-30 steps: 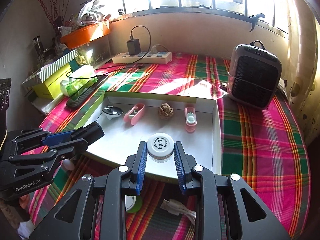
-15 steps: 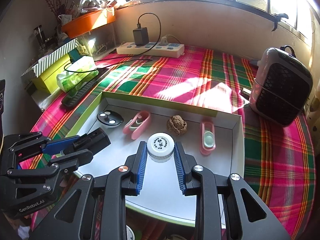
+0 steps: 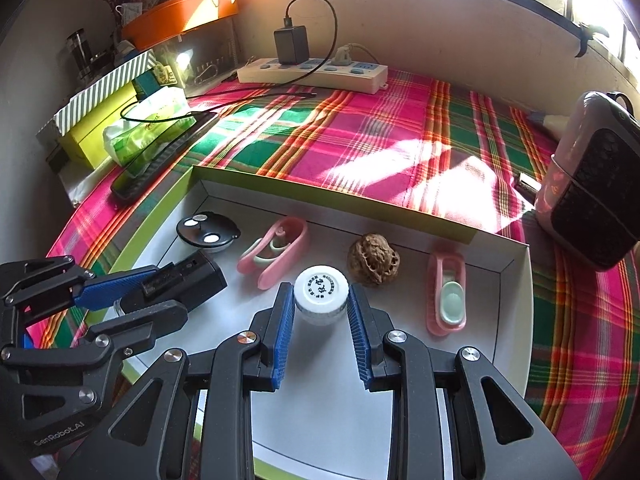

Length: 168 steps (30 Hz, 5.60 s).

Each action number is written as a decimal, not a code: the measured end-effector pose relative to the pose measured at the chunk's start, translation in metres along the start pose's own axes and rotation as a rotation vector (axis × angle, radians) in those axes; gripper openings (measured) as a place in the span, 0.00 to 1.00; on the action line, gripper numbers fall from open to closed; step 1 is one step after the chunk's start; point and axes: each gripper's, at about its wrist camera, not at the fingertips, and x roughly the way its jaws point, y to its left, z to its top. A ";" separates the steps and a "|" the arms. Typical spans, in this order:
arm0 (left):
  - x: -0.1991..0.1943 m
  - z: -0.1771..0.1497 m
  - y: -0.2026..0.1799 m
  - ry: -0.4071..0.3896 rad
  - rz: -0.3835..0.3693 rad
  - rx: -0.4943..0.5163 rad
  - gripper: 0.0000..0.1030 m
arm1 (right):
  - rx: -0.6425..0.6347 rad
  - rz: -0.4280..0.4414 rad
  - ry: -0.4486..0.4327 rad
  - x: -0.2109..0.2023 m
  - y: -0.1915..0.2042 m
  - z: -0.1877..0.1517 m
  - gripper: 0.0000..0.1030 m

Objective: Organize objects
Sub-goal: 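Carry the black device in the left gripper and white cap in the right gripper into the box, then lower and open the left gripper releasing the black device while the right gripper releases the white cap, then move both open grippers out of the box toward the white knob and white cable, then grasp the white egg-shaped knob with the left gripper while the right gripper grasps the white USB cable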

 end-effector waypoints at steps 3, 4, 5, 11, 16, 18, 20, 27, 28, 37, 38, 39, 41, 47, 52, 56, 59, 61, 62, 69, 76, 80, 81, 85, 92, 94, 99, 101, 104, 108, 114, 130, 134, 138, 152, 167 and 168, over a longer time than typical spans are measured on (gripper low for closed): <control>0.002 0.001 0.000 0.004 0.003 0.004 0.24 | -0.007 -0.001 0.005 0.003 0.001 0.002 0.28; 0.004 0.002 0.000 0.008 0.003 0.004 0.24 | -0.007 0.000 0.006 0.004 0.001 0.003 0.28; 0.005 0.002 0.000 0.010 0.004 0.006 0.24 | -0.008 -0.001 0.006 0.005 0.001 0.003 0.28; 0.012 0.004 -0.001 0.017 0.018 0.005 0.24 | -0.019 -0.011 0.009 0.009 0.001 0.006 0.28; 0.017 0.003 0.000 0.020 0.025 0.007 0.24 | -0.036 -0.021 0.006 0.011 0.002 0.008 0.28; 0.017 0.003 0.001 0.018 0.027 0.007 0.24 | -0.035 -0.019 0.004 0.011 0.002 0.008 0.28; 0.018 0.003 0.001 0.018 0.029 0.007 0.24 | -0.033 -0.018 0.002 0.011 0.002 0.008 0.28; 0.018 0.003 0.001 0.021 0.031 0.010 0.24 | -0.040 -0.027 -0.003 0.011 0.004 0.007 0.28; 0.018 0.003 0.001 0.022 0.031 0.010 0.24 | -0.039 -0.028 -0.003 0.011 0.004 0.008 0.28; 0.018 0.003 0.001 0.021 0.030 0.009 0.24 | -0.045 -0.031 -0.003 0.012 0.005 0.007 0.28; 0.018 0.003 0.001 0.022 0.032 0.011 0.24 | -0.046 -0.032 -0.003 0.012 0.006 0.007 0.28; 0.018 0.003 0.001 0.022 0.031 0.011 0.24 | -0.046 -0.033 -0.003 0.012 0.006 0.008 0.28; 0.019 0.003 0.001 0.022 0.032 0.010 0.24 | -0.046 -0.034 -0.003 0.012 0.006 0.008 0.28; 0.019 0.003 0.001 0.022 0.032 0.010 0.24 | -0.045 -0.034 -0.003 0.011 0.007 0.008 0.28; 0.019 0.003 0.001 0.022 0.032 0.008 0.24 | -0.042 -0.033 -0.007 0.011 0.007 0.006 0.28; 0.018 0.002 0.001 0.022 0.032 0.008 0.25 | -0.038 -0.034 -0.015 0.008 0.007 0.005 0.28; 0.017 0.001 0.001 0.023 0.032 0.008 0.26 | -0.040 -0.039 -0.018 0.006 0.008 0.004 0.28; 0.017 0.001 0.001 0.022 0.034 0.007 0.27 | -0.041 -0.038 -0.020 0.006 0.009 0.004 0.32; 0.016 0.001 0.000 0.020 0.036 0.008 0.27 | -0.042 -0.038 -0.020 0.005 0.009 0.004 0.35; 0.010 -0.003 0.000 0.009 0.044 0.007 0.31 | -0.032 -0.042 -0.030 -0.001 0.010 0.000 0.35; 0.005 -0.004 -0.002 0.007 0.051 0.004 0.31 | -0.020 -0.044 -0.038 -0.007 0.011 -0.004 0.36; 0.002 -0.005 -0.004 0.004 0.052 0.005 0.32 | -0.016 -0.050 -0.044 -0.012 0.010 -0.007 0.37; 0.001 -0.005 -0.004 0.002 0.053 0.004 0.32 | -0.013 -0.049 -0.046 -0.013 0.010 -0.008 0.39; -0.003 -0.006 -0.005 -0.003 0.059 0.001 0.32 | -0.004 -0.049 -0.049 -0.017 0.010 -0.009 0.40; -0.011 -0.010 -0.004 -0.011 0.065 0.001 0.33 | 0.004 -0.046 -0.063 -0.025 0.012 -0.013 0.40; -0.014 -0.011 -0.003 -0.016 0.068 -0.002 0.33 | 0.002 -0.049 -0.067 -0.028 0.013 -0.014 0.40; -0.022 -0.013 -0.001 -0.030 0.072 -0.006 0.33 | 0.013 -0.053 -0.088 -0.038 0.011 -0.019 0.40; -0.025 -0.015 0.001 -0.033 0.077 -0.009 0.33 | 0.024 -0.054 -0.094 -0.042 0.009 -0.021 0.40; -0.029 -0.019 0.004 -0.035 0.078 -0.015 0.33 | 0.033 -0.058 -0.101 -0.046 0.006 -0.024 0.40; -0.035 -0.025 0.006 -0.040 0.059 -0.021 0.33 | 0.041 -0.066 -0.110 -0.052 0.006 -0.030 0.40; -0.046 -0.029 0.004 -0.061 0.044 -0.012 0.33 | 0.063 -0.066 -0.137 -0.064 0.003 -0.036 0.40; -0.069 -0.049 0.027 -0.079 0.026 -0.072 0.38 | 0.130 -0.089 -0.181 -0.096 -0.018 -0.070 0.40; -0.069 -0.056 0.031 -0.068 0.015 -0.081 0.39 | 0.129 -0.094 -0.192 -0.102 -0.018 -0.080 0.40; -0.070 -0.062 0.030 -0.063 -0.005 -0.075 0.40 | 0.136 -0.110 -0.190 -0.105 -0.019 -0.091 0.40; -0.056 -0.080 0.026 -0.006 -0.029 -0.072 0.41 | 0.150 -0.127 -0.146 -0.101 -0.029 -0.121 0.41; -0.040 -0.084 0.027 0.026 -0.025 -0.089 0.41 | 0.106 -0.088 -0.095 -0.086 -0.024 -0.127 0.48; -0.040 -0.084 0.027 0.026 -0.024 -0.088 0.41 | 0.101 -0.085 -0.092 -0.086 -0.023 -0.127 0.48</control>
